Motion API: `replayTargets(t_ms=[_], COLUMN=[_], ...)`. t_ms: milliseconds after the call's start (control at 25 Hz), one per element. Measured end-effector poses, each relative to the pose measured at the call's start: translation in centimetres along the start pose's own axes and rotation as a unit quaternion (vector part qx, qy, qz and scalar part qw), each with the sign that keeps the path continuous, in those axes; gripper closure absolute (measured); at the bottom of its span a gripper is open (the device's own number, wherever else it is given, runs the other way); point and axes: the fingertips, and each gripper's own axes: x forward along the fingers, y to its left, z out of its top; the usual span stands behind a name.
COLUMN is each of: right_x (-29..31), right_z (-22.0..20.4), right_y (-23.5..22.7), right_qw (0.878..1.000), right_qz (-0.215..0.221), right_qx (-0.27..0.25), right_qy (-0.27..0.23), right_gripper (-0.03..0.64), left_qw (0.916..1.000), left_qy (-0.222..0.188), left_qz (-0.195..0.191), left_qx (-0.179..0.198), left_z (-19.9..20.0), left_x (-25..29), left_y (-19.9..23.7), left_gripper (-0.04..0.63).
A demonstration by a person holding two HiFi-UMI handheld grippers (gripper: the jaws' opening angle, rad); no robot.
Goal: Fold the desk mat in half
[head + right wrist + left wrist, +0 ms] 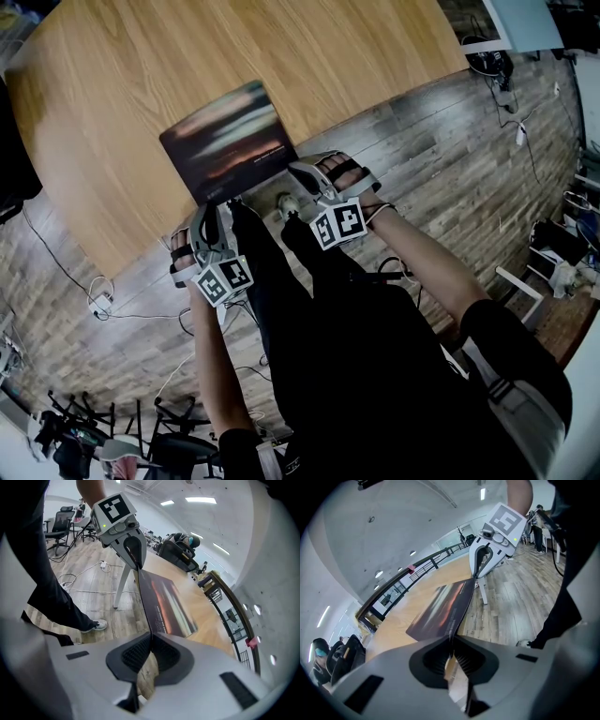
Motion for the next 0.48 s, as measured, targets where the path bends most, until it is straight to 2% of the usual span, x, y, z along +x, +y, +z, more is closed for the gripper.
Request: replayTargets(t_ms=[240,480], right_x=[-0.5,-1.2], right_z=[0.0,0.7], right_y=[0.0,-1.2], right_qw=[1.000,0.999], right_qz=[0.014,0.048], right_qx=[0.003,0.013], right_qy=[-0.008,-0.010], right_gripper=[0.580,0.580], left_qw=[0.9998,0.9981], left_qy=[0.000,0.004], left_qz=[-0.020,-0.062], left_qx=[0.005,-0.002], left_z=[0.7,1.1], left_x=[-0.7,-0.9], left_y=[0.4,1.0], left_gripper=[0.561,0.563])
